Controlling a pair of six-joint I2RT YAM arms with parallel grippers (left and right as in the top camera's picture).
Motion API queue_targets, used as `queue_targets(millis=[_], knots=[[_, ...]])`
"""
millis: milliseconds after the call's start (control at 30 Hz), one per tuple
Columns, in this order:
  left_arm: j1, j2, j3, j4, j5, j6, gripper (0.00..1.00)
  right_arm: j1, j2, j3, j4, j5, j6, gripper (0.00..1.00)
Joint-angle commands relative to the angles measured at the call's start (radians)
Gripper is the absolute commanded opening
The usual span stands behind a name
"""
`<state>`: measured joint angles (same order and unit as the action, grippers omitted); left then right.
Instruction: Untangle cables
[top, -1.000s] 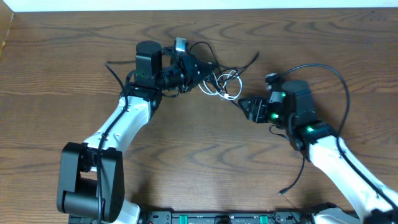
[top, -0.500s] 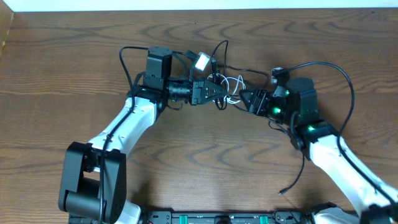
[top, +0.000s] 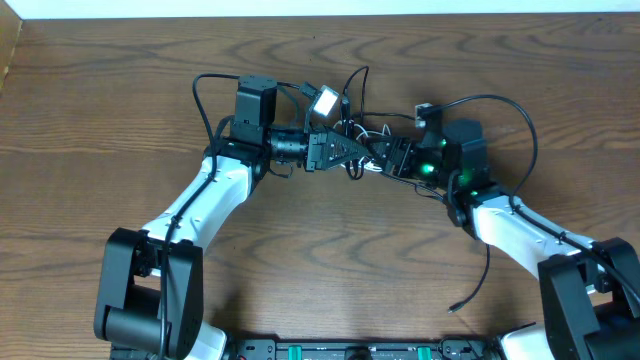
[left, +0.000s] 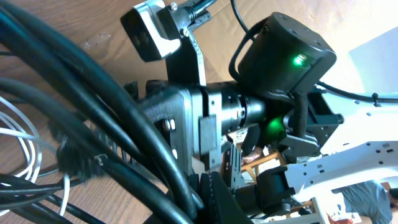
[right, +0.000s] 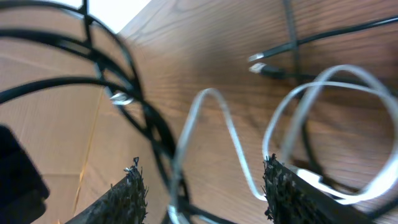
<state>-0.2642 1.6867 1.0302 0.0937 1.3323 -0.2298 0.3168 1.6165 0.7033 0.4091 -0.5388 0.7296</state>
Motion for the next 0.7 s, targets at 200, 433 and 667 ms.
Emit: queue_targets(millis=[200, 433, 667], knots=[[-0.004, -0.017, 0.017, -0.008, 0.030, 0.027, 0.08, 0.067, 0.012, 0.002, 0.014, 0.089, 0.010, 0.41], [-0.004, -0.016, 0.017, -0.008, 0.030, 0.027, 0.08, 0.068, 0.024, 0.002, 0.051, 0.084, 0.000, 0.01], [-0.004, -0.016, 0.015, -0.034, -0.057, 0.028, 0.08, -0.066, -0.054, 0.002, 0.092, 0.025, -0.066, 0.01]])
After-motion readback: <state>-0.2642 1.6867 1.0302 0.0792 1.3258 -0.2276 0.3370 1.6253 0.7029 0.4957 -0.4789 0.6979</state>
